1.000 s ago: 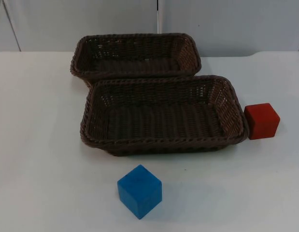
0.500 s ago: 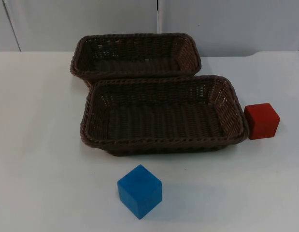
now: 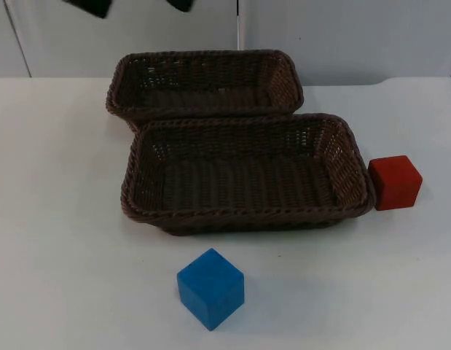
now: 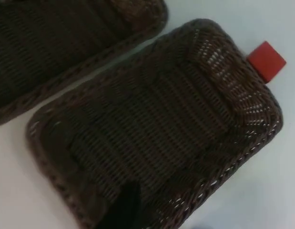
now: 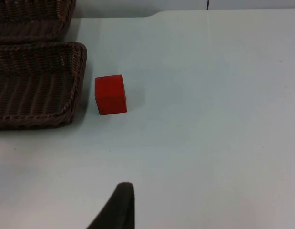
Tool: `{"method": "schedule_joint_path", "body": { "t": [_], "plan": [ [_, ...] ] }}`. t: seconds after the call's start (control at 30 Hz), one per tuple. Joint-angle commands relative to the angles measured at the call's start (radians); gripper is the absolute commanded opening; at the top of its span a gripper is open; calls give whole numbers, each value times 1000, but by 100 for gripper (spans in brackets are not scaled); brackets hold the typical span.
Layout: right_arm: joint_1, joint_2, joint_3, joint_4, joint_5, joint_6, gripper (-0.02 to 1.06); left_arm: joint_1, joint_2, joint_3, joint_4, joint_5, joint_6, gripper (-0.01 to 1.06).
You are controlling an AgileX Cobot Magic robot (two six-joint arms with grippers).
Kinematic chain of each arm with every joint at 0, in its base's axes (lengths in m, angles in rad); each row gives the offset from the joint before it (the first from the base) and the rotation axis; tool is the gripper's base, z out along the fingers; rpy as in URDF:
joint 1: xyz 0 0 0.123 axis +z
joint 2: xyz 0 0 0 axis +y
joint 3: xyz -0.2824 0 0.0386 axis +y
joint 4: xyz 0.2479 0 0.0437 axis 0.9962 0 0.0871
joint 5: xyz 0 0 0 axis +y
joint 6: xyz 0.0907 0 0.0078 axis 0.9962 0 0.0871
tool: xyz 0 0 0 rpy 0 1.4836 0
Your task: Pick up one cube with the left hand and place it into the upper basket. Pick up one cube with the right hand and place it into the lower basket.
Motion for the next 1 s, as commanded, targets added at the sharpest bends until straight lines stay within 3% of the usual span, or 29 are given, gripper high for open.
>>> {"method": "schedule_joint_path", "body": {
  "t": [0.0, 0.5, 0.97],
  "plan": [
    [-4, -3, 0, -2, -4, 0, 105, -26, 35, -32, 19, 0, 4, 105],
    [-4, -3, 0, -2, -4, 0, 105, -234, 302, -294, 80, 4, 70, 105],
    [-4, -3, 0, -2, -4, 0, 105, -437, 540, -535, 108, -19, 298, 105]
  ]
}}
